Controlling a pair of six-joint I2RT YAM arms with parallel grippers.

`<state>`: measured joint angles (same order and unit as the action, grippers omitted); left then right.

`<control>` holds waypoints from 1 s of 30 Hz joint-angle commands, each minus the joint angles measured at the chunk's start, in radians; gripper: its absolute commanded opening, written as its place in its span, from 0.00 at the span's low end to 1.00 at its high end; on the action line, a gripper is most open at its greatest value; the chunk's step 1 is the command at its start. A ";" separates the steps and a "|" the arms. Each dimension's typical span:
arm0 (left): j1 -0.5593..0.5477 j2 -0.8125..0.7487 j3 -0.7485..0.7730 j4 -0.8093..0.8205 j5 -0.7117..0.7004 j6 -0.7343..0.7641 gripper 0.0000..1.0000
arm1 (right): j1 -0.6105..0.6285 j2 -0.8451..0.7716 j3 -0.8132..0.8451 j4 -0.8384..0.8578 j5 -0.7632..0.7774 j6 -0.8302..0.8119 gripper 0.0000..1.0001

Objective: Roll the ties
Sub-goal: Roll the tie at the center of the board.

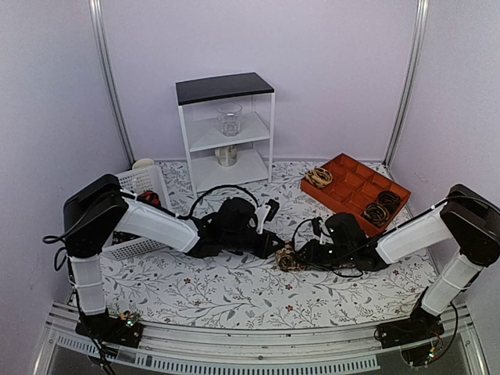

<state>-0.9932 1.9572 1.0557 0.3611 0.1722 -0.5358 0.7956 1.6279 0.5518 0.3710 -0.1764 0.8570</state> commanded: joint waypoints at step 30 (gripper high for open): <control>-0.046 0.119 0.148 -0.028 0.025 -0.018 0.00 | -0.024 -0.183 -0.028 -0.065 0.035 0.019 0.54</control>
<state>-1.0233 2.0579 1.1805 0.3248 0.1791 -0.5484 0.7757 1.4006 0.4858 0.2867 -0.1112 0.8745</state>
